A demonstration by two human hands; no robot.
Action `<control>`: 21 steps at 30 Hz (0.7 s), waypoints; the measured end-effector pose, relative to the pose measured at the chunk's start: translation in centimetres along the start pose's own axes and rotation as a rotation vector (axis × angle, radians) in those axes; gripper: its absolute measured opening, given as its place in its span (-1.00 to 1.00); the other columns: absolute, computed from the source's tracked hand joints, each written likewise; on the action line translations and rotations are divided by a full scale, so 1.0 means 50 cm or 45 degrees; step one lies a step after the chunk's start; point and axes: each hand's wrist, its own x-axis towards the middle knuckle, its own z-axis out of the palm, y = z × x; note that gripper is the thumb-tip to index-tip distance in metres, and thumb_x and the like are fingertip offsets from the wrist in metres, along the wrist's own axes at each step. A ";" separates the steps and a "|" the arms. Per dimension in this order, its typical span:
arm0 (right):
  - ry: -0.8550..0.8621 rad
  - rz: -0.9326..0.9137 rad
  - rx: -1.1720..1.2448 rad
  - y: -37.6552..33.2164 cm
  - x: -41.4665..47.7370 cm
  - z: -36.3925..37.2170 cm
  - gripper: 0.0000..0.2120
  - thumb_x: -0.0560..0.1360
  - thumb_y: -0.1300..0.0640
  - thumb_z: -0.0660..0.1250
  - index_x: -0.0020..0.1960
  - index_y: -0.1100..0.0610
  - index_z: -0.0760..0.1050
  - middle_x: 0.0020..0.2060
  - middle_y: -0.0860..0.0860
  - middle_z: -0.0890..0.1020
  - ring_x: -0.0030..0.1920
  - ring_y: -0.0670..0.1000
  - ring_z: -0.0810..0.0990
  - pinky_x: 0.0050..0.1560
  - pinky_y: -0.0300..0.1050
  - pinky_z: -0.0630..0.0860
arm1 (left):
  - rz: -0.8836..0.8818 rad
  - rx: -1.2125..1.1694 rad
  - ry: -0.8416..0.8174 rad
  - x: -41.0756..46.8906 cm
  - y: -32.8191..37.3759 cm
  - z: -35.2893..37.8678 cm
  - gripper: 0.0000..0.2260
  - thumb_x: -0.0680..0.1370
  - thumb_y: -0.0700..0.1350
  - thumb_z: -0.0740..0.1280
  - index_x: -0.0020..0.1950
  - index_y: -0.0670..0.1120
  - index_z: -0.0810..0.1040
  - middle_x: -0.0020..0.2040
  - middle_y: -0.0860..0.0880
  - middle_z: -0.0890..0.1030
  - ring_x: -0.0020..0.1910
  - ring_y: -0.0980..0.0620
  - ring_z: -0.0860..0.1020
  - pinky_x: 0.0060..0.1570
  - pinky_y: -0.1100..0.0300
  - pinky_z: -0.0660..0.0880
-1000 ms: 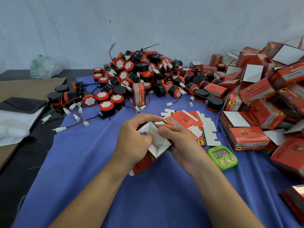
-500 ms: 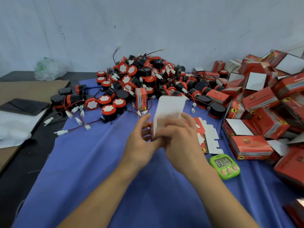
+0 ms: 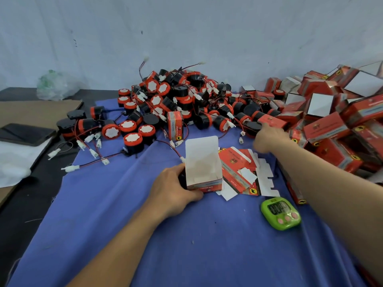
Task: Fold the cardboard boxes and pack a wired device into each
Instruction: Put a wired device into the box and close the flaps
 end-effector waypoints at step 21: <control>0.058 -0.917 1.190 -0.103 -0.311 0.004 -0.64 0.33 0.34 0.55 -0.08 -0.10 0.71 -0.14 -0.19 0.75 -0.06 -0.18 0.70 -0.03 -0.25 0.56 | 0.017 0.067 -0.034 0.001 0.003 -0.003 -0.63 0.28 0.06 0.58 0.06 0.16 0.66 -0.06 0.16 0.70 -0.12 0.12 0.64 -0.08 -0.05 0.63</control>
